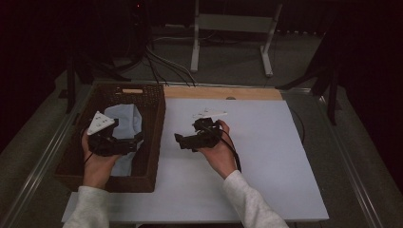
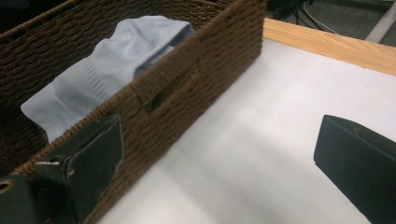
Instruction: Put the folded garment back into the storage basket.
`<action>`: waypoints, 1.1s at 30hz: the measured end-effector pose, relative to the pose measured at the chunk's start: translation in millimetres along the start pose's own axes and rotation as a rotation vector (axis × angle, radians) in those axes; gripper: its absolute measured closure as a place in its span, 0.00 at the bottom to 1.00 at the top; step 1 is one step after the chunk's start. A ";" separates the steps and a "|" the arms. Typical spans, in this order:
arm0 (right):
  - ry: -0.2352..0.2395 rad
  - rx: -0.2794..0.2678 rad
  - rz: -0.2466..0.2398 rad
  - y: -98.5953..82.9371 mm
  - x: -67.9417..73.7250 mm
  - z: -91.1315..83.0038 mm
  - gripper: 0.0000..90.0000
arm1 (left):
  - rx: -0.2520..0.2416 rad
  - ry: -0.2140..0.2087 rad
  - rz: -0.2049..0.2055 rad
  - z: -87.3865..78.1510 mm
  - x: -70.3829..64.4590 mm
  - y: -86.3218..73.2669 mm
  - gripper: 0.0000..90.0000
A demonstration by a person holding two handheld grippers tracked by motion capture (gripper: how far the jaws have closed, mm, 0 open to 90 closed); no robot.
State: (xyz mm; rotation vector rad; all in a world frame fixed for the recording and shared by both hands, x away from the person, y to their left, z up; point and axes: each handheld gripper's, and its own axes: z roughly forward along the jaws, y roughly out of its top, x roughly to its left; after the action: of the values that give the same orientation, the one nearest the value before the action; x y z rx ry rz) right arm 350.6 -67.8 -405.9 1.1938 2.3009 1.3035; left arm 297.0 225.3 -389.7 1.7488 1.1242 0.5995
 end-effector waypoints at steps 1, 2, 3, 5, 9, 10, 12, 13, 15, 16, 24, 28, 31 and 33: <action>0.000 0.000 0.001 -1.2 -2.2 -1.8 0.02 | 0.001 0.000 0.008 -0.3 -1.4 -1.8 0.00; 0.002 -0.002 0.001 -2.5 -4.3 -3.4 0.02 | 0.000 -0.004 0.013 -0.6 -2.9 -3.5 0.00; 0.002 -0.003 0.000 -3.9 -6.2 -5.1 0.02 | 0.001 -0.008 0.019 -1.0 -4.2 -5.2 0.00; -0.003 -0.010 -0.001 -6.8 -10.1 -8.7 0.02 | -0.005 -0.013 0.025 -2.4 -6.3 -8.1 0.00; -0.013 -0.021 0.005 -12.3 -19.3 -15.9 0.02 | -0.019 -0.017 0.024 -5.8 -7.8 -13.1 0.00; -0.015 -0.023 0.007 -13.5 -21.8 -17.6 0.02 | -0.022 -0.020 0.021 -6.6 -7.6 -14.5 0.00; -0.021 -0.030 0.008 -15.9 -26.3 -21.5 0.02 | -0.028 -0.021 0.014 -8.5 -7.7 -17.1 0.00; -0.023 -0.036 0.011 -17.0 -28.4 -23.5 0.02 | -0.032 -0.023 0.013 -9.8 -7.8 -17.7 0.00; -0.024 -0.045 0.016 -19.0 -32.3 -27.6 0.02 | -0.038 -0.027 0.012 -11.7 -9.0 -18.5 0.00; -0.025 -0.052 0.016 -20.1 -34.0 -29.5 0.02 | -0.038 -0.027 0.012 -11.7 -9.0 -18.5 0.00; -0.049 -0.084 0.014 -33.5 -47.2 -45.6 0.02 | -0.044 -0.039 0.016 -16.8 -13.2 -21.2 0.00; -0.062 -0.089 0.009 -39.4 -52.7 -52.2 0.02 | -0.044 -0.039 0.015 -17.5 -13.3 -22.3 0.00; -0.072 -0.104 0.019 -47.4 -62.4 -63.4 0.02 | -0.045 -0.042 0.010 -18.1 -14.1 -24.4 0.00; -0.078 -0.115 0.021 -51.5 -67.9 -69.8 0.02 | -0.045 -0.042 0.010 -18.9 -14.0 -25.7 0.00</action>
State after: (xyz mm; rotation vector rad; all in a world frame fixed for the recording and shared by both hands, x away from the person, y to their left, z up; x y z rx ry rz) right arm 327.7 -174.7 -419.0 1.2111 2.1347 1.3519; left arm 264.9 224.9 -403.2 1.7218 1.0663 0.5870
